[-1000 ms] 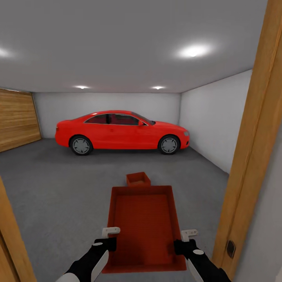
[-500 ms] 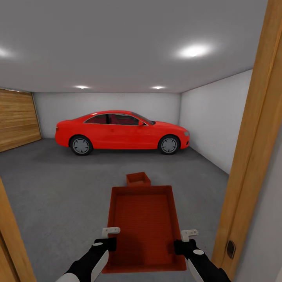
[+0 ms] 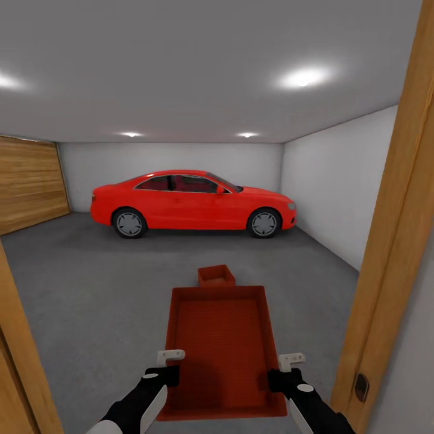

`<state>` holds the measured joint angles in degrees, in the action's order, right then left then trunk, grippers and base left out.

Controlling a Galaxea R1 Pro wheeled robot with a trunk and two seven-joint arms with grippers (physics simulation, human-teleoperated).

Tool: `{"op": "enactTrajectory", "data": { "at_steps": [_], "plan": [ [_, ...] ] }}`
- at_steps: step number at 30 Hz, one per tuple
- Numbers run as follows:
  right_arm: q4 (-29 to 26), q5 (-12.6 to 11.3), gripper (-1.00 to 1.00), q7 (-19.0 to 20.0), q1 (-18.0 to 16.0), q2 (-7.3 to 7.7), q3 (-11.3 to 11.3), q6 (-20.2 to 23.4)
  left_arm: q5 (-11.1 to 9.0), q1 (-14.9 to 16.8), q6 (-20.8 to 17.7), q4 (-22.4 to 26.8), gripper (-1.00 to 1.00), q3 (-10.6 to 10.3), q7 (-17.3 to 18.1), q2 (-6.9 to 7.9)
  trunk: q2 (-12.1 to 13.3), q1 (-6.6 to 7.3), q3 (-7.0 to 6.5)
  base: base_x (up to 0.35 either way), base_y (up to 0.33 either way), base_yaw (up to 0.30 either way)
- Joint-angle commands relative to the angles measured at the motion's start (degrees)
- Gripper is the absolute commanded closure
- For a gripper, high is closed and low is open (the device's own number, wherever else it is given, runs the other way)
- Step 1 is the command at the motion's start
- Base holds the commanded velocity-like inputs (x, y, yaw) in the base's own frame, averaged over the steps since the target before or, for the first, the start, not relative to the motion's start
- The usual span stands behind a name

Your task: Move the two storage containers from the living room to the garage. In the garage, place one container on the floor and stack the other container on top of it (either order is fine).

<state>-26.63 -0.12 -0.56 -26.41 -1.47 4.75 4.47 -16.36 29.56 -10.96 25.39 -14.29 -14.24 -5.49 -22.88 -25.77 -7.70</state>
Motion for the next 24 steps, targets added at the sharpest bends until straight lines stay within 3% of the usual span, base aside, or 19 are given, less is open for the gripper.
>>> {"op": "enactTrajectory", "data": {
  "at_steps": [1, 24],
  "plan": [
    [0.02, -0.15, 1.0, -0.07, 0.04, -3.8, 0.09, 0.33, 0.63, 0.05, -0.29, 0.45, 1.0, 0.05, -0.62, -4.51, -0.05, -0.02, 0.03, 0.0, 0.0, 0.07],
    [0.04, -0.15, 1.0, -0.05, 0.04, -3.8, 0.09, 0.37, 0.63, 0.06, -0.29, 0.44, 1.0, 0.05, -0.61, -4.51, -0.05, -0.02, 0.03, 0.0, 0.0, 0.051]
  ]
}}
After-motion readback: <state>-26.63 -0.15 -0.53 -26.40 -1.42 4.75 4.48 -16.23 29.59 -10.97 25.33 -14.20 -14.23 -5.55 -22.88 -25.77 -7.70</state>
